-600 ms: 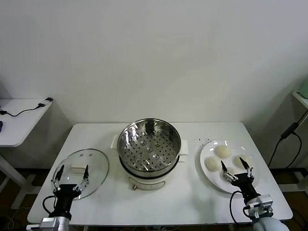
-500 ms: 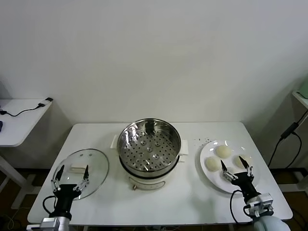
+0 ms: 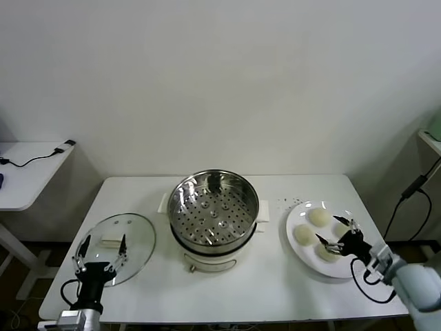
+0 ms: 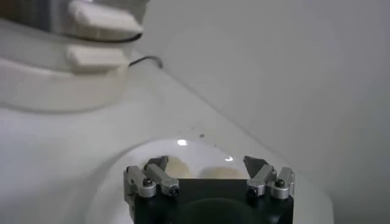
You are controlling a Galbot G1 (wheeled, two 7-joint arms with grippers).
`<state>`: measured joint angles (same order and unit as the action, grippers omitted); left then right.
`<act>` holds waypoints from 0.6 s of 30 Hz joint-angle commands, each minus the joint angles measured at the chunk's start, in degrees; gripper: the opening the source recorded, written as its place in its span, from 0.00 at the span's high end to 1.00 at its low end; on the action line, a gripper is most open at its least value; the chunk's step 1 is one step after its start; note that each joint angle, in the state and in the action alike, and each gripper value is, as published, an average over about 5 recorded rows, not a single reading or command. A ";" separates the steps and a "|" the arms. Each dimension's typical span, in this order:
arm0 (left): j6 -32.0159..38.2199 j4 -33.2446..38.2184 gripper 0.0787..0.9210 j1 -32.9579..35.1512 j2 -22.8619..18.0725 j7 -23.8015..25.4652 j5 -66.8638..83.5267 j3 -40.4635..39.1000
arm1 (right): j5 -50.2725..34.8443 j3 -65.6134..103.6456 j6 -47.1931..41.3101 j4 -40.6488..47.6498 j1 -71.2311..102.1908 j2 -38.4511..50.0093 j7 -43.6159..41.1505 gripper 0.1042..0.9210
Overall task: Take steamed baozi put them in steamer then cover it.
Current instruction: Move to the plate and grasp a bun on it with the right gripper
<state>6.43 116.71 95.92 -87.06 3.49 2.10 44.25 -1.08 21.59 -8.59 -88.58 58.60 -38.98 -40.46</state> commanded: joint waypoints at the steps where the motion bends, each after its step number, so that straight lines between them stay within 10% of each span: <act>1: 0.08 0.33 0.12 0.71 0.08 -0.76 0.48 -0.28 | 4.20 -37.65 -2.56 12.92 -38.24 15.66 -16.68 0.12; 18: -0.33 -1.52 0.12 -0.53 0.93 -0.52 0.68 0.46 | 9.88 -66.69 4.55 38.49 -64.58 -2.47 -24.21 0.12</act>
<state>6.24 115.67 95.53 -86.26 3.13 2.68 44.59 6.48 -29.06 -5.86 -62.97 7.97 -35.74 -59.89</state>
